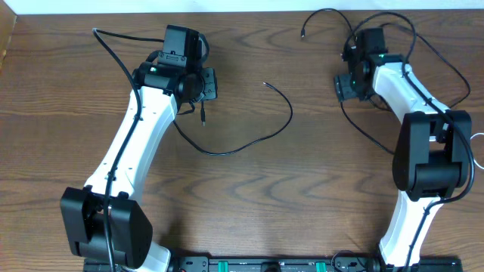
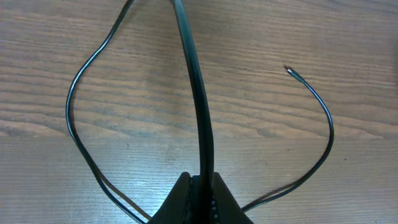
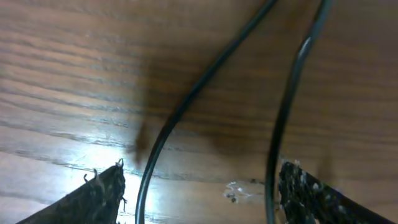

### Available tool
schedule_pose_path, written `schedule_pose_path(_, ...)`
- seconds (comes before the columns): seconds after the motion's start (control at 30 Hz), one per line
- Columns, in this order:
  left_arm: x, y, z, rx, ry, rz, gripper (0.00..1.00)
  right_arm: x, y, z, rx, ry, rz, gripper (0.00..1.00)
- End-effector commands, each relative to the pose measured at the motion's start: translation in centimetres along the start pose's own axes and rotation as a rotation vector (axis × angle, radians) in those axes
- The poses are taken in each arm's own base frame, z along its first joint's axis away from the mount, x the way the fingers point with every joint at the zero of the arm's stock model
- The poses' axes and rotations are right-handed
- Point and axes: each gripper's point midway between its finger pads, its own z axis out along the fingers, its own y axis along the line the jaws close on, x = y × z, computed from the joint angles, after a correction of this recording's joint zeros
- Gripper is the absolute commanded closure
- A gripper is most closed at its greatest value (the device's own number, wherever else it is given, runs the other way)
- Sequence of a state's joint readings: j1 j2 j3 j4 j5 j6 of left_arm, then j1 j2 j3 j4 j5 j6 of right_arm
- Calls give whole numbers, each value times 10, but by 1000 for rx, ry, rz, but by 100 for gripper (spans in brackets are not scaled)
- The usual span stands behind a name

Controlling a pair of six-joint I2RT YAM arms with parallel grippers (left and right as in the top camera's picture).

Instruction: Untangle cables

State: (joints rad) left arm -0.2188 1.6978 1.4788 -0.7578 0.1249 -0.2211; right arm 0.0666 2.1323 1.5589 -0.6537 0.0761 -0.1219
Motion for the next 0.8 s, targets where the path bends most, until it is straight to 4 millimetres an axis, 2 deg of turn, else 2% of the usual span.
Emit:
schedule_pose_path(0.0,2,1,4,-5,11,-14,92,7,2,6,26,6,-17,25)
schedule_pose_path(0.1,3,1,5,-6,13,-17,92,11,-1,11,40,6,-15,25)
schedule_pose_path(0.37,3,1,5,-6,13,-17,92,39,-23,28,107,52,21,26)
schedule_pose_path(0.57,4,1,5,-7,19,-18,92,44,-59,29,169,47,104,28)
schedule_pose_path(0.77,4,1,5,-8,20,-18,92,46,-110,29,214,6,210,32)
